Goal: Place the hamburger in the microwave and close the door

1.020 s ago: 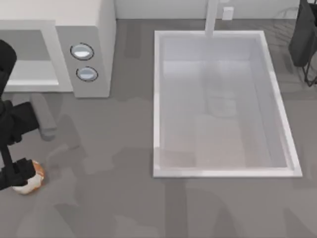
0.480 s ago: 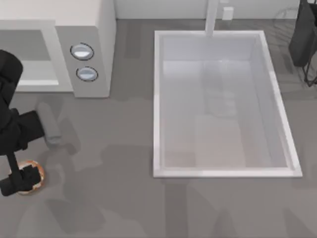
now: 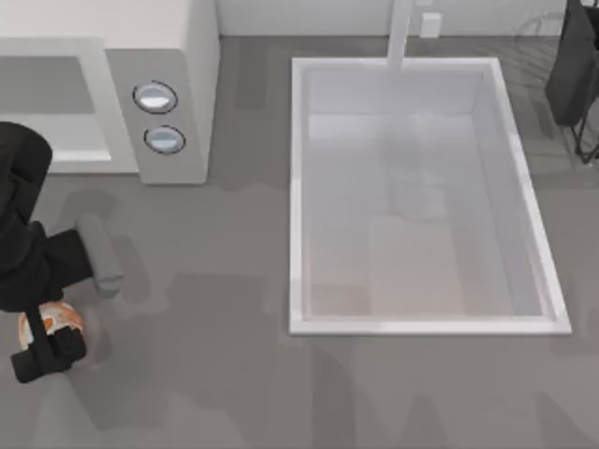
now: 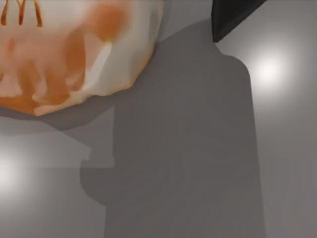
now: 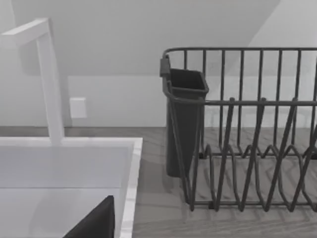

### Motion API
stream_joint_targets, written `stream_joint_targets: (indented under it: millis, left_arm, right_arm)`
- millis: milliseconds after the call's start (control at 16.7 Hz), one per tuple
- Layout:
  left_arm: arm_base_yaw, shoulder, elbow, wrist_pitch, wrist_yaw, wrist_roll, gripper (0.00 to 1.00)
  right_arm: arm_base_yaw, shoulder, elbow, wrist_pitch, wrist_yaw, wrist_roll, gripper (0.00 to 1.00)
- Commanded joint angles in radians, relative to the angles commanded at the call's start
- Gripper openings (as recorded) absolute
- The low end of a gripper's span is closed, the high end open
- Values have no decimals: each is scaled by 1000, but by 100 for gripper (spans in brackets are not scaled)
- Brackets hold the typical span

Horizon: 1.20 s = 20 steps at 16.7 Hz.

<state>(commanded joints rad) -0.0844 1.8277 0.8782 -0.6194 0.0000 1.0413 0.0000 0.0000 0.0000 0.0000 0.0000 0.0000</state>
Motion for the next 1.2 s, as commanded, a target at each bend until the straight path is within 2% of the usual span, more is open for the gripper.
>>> stream_joint_targets:
  millis: [120,900,1200]
  left_arm:
    - [0,0,0,0,0,0,100]
    - [0,0,0,0,0,0,2]
    - [0,0,0,0,0,0,0]
  right_arm:
    - [0,0,0,0,0,0,100]
    - [0,0,0,0,0,0,100]
    - [0,0,0,0,0,0,100]
